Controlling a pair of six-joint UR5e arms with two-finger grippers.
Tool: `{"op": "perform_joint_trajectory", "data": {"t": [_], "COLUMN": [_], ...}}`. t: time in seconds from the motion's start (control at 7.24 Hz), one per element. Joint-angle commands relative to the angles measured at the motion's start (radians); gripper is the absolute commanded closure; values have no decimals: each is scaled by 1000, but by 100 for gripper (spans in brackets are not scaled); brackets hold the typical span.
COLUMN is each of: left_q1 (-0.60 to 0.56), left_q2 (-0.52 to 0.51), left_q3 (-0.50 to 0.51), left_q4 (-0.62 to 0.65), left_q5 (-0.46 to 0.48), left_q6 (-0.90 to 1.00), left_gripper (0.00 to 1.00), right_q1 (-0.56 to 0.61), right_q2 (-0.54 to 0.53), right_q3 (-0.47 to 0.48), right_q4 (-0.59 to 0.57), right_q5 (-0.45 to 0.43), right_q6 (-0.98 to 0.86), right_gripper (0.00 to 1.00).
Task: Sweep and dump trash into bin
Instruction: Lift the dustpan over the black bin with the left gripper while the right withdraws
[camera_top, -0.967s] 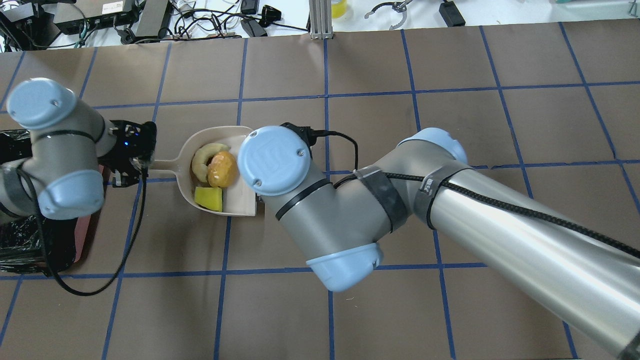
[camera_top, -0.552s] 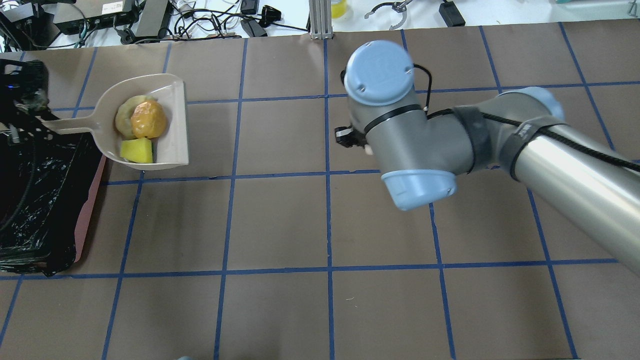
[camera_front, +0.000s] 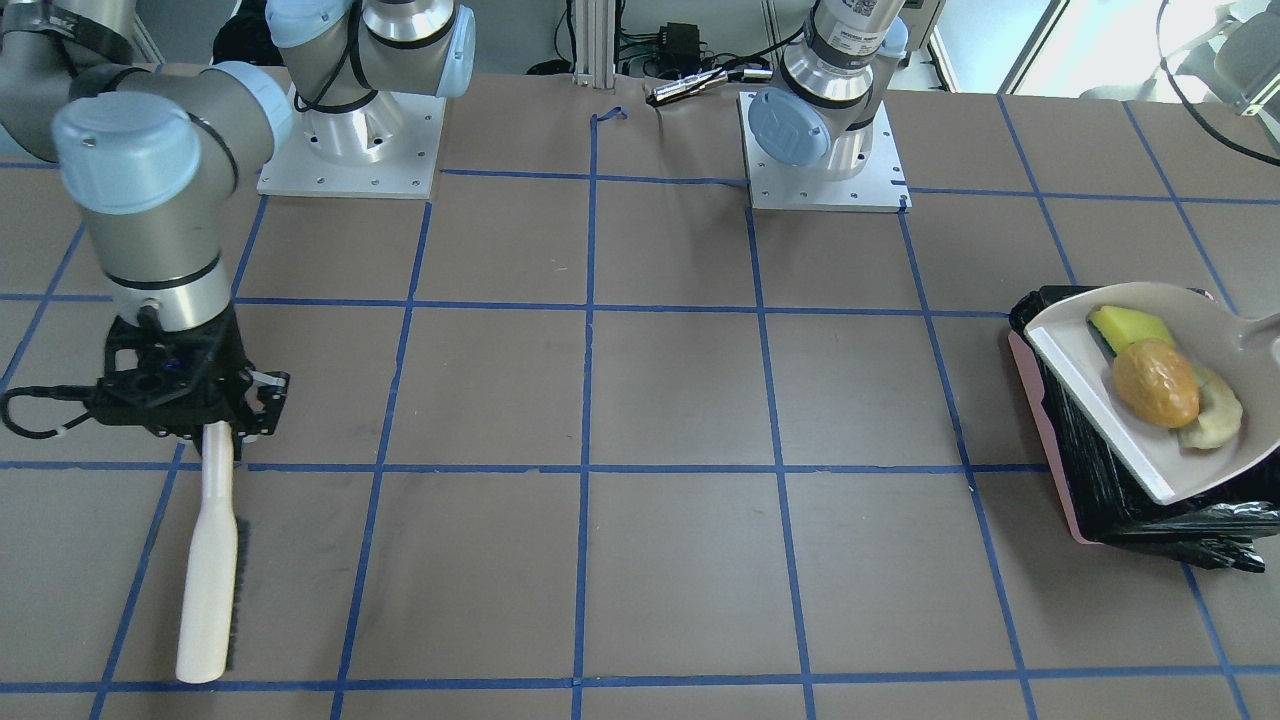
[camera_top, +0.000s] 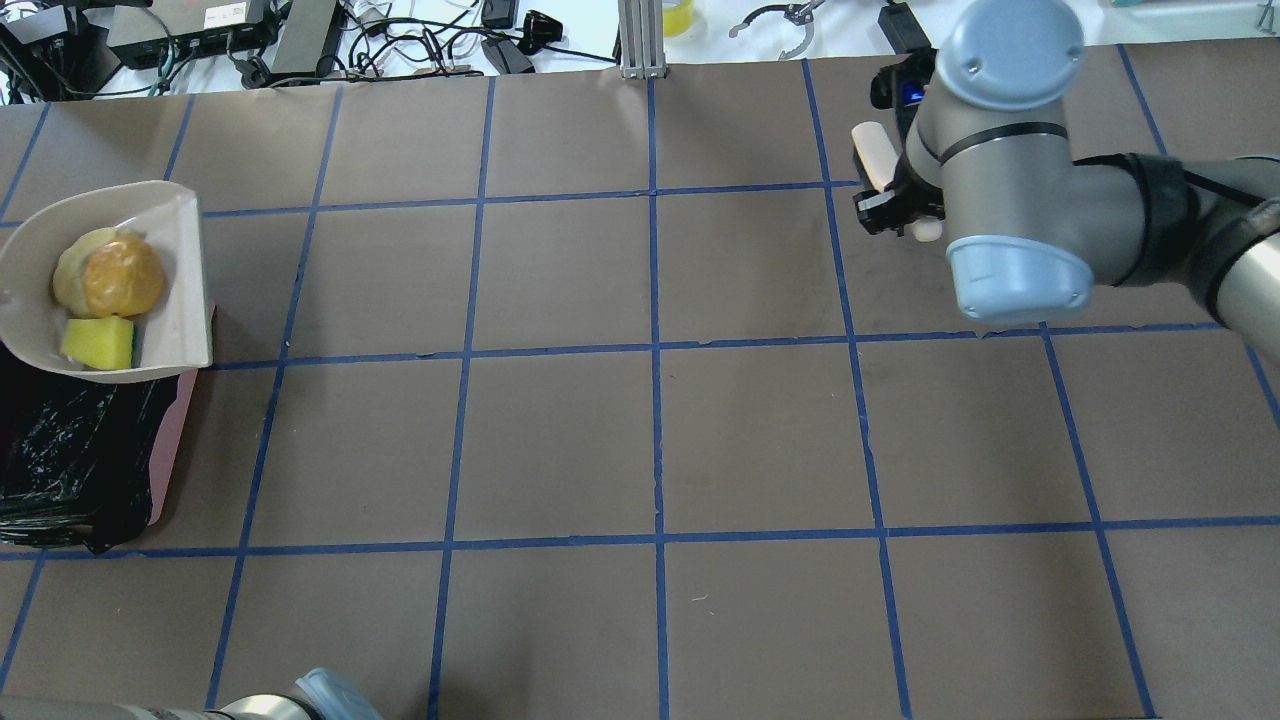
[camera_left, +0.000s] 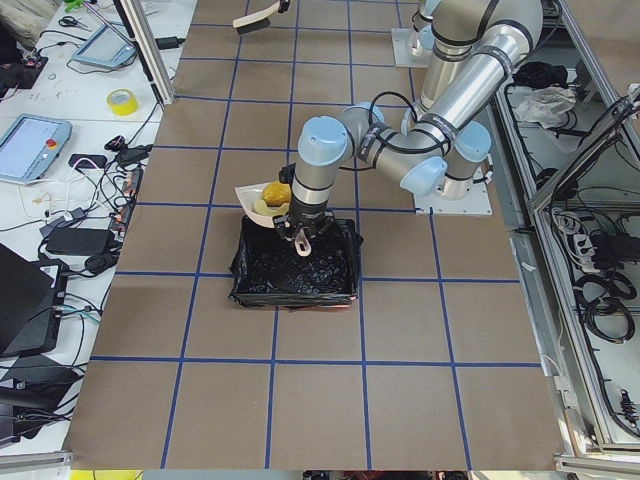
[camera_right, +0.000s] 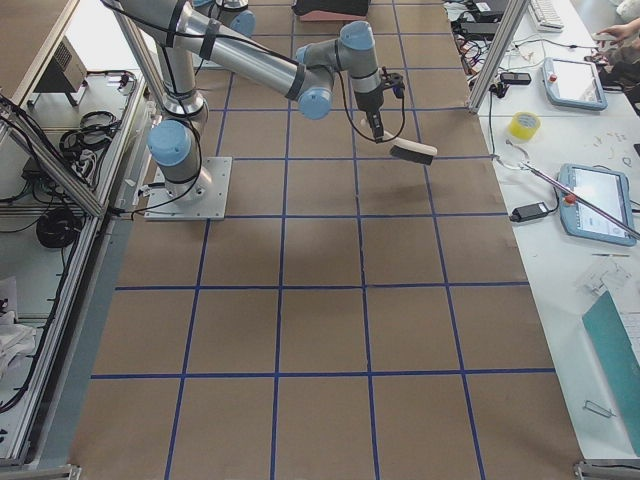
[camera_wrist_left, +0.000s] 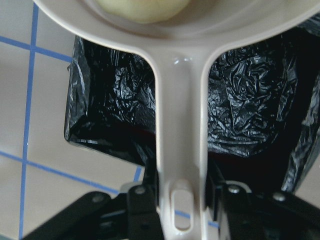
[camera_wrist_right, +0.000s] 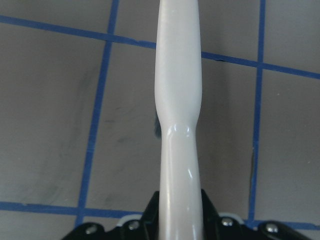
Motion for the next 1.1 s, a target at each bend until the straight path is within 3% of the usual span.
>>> {"op": "perform_joint_trajectory", "data": {"t": [0.0,0.14,0.55,0.97], "left_q1": [51,52,45,-49], "left_q2": [-29,-46,-82,-110], "left_q3": [33,44,35,30], "left_q4": [84,118,254,428], "left_q5": [95,182,362,475], "left_q6": [16,22,92,229], "left_gripper": [100,100,100,100], "right_q1": [-131,-154,-278,-346], "right_q2": [-7,-7,-5,4], "right_q3": [111,160,232,253], "right_q4": [-197,-281,-295,-280], "right_q5": [77,113,216,219], "right_q6": [-134,-138,-207,-234], "right_gripper": [100,100,100,100]}}
